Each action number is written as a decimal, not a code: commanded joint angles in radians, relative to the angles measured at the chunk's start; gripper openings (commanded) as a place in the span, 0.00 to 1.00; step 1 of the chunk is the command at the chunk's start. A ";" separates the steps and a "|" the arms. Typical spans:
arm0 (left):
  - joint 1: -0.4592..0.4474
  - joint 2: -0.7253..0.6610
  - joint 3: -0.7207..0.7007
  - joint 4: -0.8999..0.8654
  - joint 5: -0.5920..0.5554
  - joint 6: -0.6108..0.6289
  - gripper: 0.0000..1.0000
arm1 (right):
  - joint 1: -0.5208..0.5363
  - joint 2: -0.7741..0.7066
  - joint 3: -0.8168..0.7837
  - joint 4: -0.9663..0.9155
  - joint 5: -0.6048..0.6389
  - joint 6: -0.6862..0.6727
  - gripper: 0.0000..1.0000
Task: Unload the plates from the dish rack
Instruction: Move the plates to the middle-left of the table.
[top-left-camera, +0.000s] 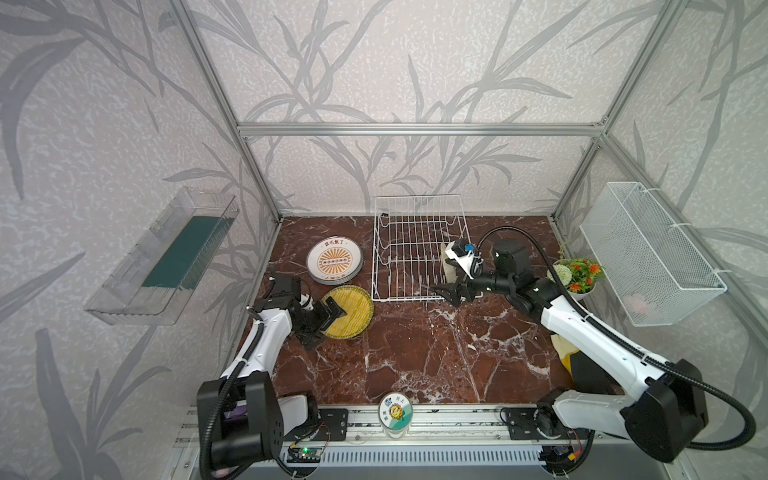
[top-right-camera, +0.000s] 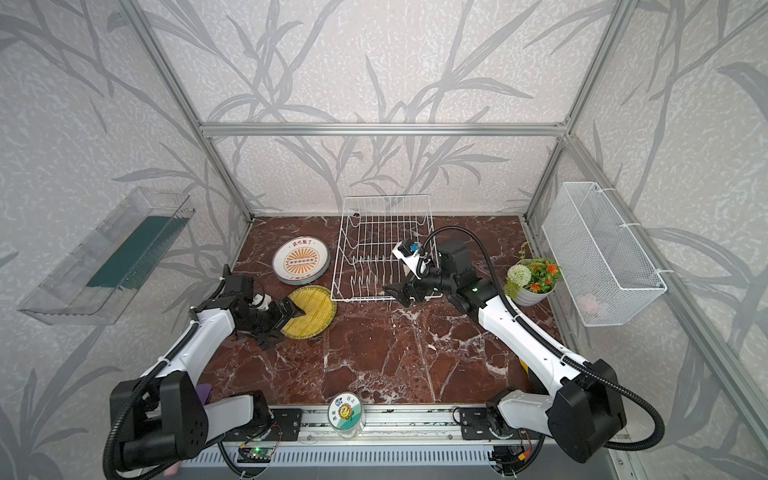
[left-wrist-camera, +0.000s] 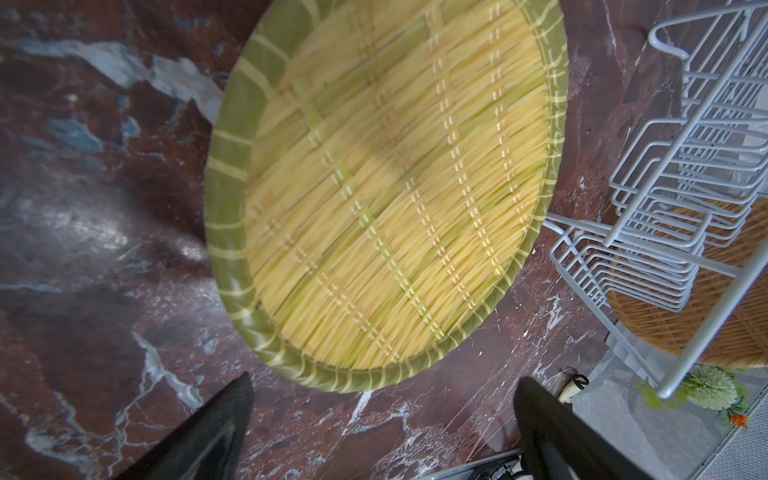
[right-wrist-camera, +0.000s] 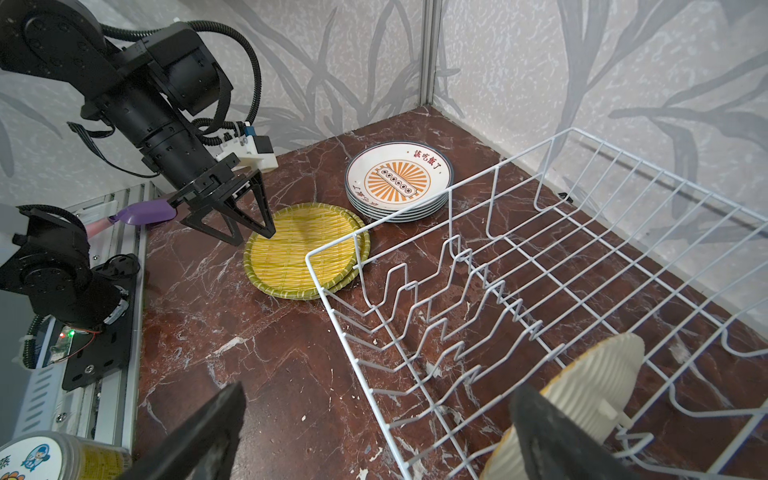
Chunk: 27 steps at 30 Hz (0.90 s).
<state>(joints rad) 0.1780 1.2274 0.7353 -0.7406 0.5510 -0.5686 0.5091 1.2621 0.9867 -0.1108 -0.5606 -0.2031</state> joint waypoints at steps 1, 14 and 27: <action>-0.002 0.016 0.033 -0.028 -0.007 0.039 0.99 | 0.005 0.005 0.028 0.000 0.001 -0.001 0.99; -0.003 0.031 0.062 -0.062 -0.019 0.067 0.99 | 0.005 0.003 0.030 -0.009 0.009 -0.005 0.99; -0.004 0.076 0.039 0.005 -0.025 0.037 0.99 | 0.006 0.010 0.027 -0.002 0.008 -0.007 0.99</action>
<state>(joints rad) 0.1776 1.2907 0.7723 -0.7475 0.5354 -0.5274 0.5091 1.2728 0.9867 -0.1108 -0.5575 -0.2035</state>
